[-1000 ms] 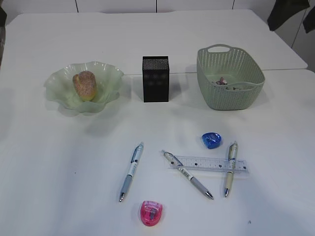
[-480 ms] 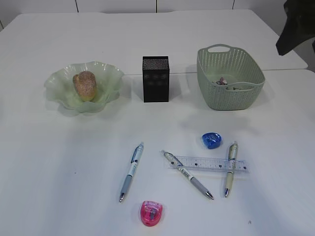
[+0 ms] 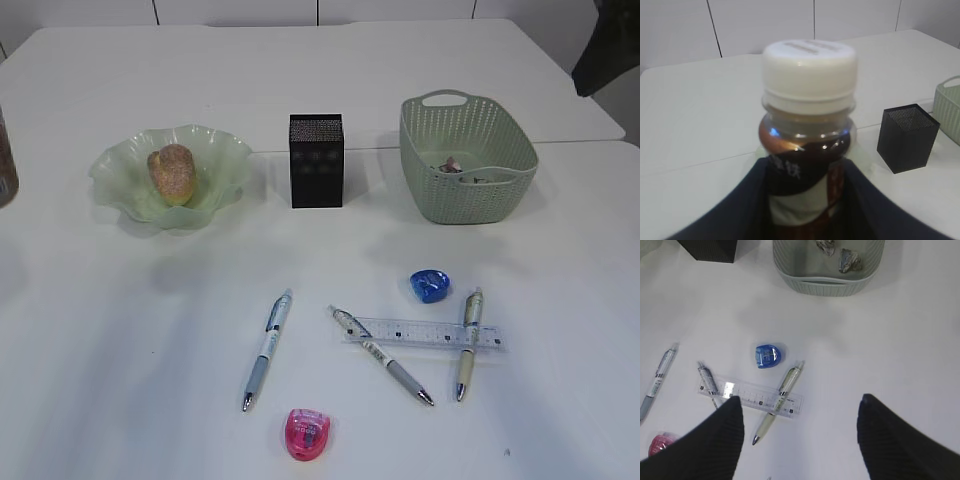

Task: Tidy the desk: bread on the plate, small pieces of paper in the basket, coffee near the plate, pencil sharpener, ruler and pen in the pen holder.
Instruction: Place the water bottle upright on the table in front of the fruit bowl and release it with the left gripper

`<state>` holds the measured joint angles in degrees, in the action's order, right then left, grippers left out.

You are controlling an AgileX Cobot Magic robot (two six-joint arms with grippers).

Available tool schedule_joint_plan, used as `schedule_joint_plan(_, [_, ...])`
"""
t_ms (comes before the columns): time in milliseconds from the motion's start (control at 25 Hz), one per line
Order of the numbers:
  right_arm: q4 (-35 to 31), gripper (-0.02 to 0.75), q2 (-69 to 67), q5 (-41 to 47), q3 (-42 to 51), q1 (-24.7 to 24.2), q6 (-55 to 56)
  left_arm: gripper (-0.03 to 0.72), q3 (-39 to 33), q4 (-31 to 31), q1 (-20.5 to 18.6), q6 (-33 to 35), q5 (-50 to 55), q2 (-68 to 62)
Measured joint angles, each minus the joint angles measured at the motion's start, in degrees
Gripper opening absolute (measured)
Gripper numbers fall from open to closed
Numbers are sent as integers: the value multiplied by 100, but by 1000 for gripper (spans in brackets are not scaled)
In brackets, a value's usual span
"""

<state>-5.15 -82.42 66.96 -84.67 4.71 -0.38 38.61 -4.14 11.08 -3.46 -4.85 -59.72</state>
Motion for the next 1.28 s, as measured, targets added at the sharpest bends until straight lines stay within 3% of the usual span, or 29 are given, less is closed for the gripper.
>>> schedule_joint_plan(240, [0, 551, 0, -97, 0, 0, -48, 265, -1266, -24, 0, 144, -2341, -486])
schedule_joint_plan(680, [49, 551, 0, -177, 0, 0, -153, 281, -1427, -2, 0, 181, -5472, -2839])
schedule_joint_plan(1280, [336, 551, 0, -301, 0, 0, -165, 286, -940, 237, 0, 181, -5757, -4436])
